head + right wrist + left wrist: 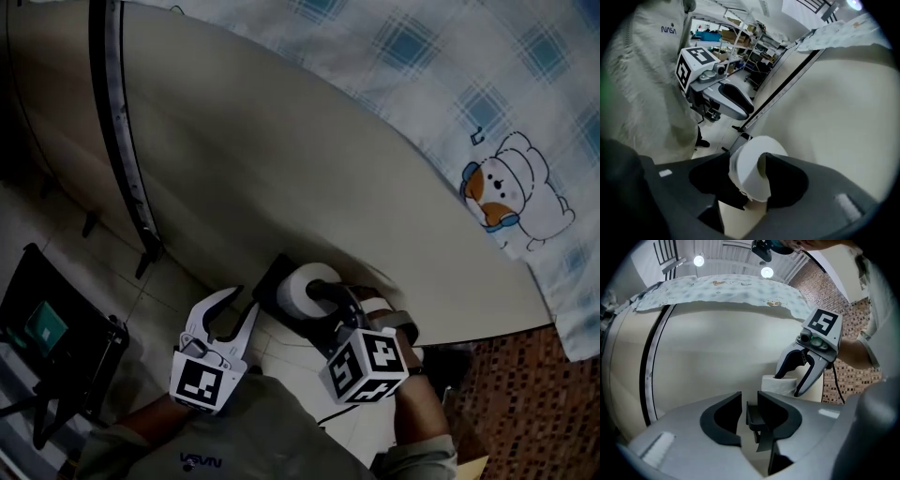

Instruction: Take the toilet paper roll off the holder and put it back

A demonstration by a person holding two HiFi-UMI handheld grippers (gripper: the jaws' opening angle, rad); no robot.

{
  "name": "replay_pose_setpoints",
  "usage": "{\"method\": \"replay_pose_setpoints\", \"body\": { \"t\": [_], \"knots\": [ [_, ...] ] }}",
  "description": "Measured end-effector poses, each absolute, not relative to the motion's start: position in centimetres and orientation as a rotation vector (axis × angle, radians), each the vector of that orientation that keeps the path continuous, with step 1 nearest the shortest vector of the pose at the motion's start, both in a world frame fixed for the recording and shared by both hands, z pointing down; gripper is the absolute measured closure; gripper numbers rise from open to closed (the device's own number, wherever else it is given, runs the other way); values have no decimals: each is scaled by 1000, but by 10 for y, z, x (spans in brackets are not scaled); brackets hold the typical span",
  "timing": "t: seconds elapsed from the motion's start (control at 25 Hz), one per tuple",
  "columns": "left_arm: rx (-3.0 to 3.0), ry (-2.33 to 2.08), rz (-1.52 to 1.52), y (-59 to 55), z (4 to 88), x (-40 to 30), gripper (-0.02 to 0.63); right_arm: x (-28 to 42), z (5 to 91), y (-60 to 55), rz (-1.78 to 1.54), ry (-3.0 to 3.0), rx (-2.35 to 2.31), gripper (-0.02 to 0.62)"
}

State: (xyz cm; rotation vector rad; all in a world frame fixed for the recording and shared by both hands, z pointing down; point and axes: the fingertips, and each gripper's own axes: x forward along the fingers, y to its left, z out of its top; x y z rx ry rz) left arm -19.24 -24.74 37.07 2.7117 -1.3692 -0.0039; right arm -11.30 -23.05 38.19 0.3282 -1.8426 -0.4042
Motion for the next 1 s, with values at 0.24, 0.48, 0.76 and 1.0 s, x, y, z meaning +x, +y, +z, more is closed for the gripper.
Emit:
{"method": "replay_pose_setpoints", "body": {
  "t": [0.24,0.48,0.76,1.0],
  "knots": [
    [2744,-1229,-1,-256,378,-196,525,-111,398,-232,-350,-1718,299,398],
    [2764,-1180,14,-256,382,-190,526,-111,390,-234,-339,-1783,418,414],
    [2768,-1186,27,-227,373,-141,577,-57,320,-199,-136,-2364,916,419],
    [2801,-1171,74,-202,371,-76,600,37,325,-163,296,-2688,1302,420]
  ]
}}
